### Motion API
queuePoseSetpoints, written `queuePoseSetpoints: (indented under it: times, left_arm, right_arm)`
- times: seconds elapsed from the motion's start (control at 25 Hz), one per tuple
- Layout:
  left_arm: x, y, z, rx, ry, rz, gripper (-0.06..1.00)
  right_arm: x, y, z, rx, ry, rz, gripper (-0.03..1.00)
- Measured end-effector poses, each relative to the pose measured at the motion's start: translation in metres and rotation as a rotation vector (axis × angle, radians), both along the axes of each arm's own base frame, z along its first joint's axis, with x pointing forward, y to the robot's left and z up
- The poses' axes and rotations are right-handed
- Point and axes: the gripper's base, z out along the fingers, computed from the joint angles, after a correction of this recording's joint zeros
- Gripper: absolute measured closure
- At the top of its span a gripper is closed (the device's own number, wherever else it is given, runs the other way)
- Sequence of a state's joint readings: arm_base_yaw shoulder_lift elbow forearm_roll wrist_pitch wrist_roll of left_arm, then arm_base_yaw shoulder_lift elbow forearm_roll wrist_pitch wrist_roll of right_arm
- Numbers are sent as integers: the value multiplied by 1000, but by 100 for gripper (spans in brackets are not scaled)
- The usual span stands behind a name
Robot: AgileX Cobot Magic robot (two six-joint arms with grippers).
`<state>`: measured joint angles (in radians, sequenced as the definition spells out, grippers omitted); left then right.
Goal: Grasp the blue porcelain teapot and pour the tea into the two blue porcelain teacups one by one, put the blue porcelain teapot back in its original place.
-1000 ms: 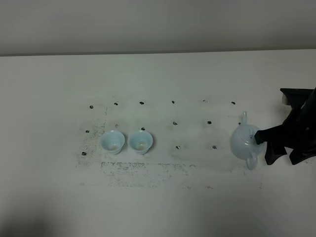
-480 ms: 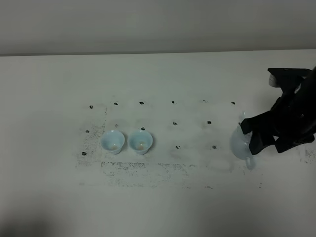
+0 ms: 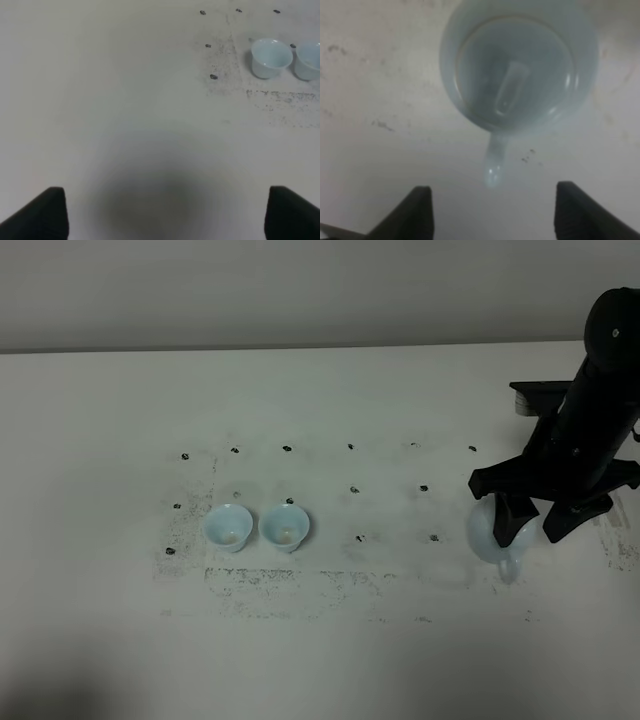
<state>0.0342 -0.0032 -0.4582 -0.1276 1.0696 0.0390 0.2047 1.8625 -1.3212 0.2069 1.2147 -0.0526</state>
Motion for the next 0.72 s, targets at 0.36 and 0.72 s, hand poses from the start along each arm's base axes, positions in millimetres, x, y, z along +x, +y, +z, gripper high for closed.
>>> queuePoseSetpoints:
  times: [0.36,0.72]
  left_arm:
    - [0,0,0,0,0,0,19]
    - [0,0,0,0,0,0,19]
  right_arm:
    - [-24,9,-10,10,-48,-46,53]
    - [-13,8,-29,-12,-89,-55,54]
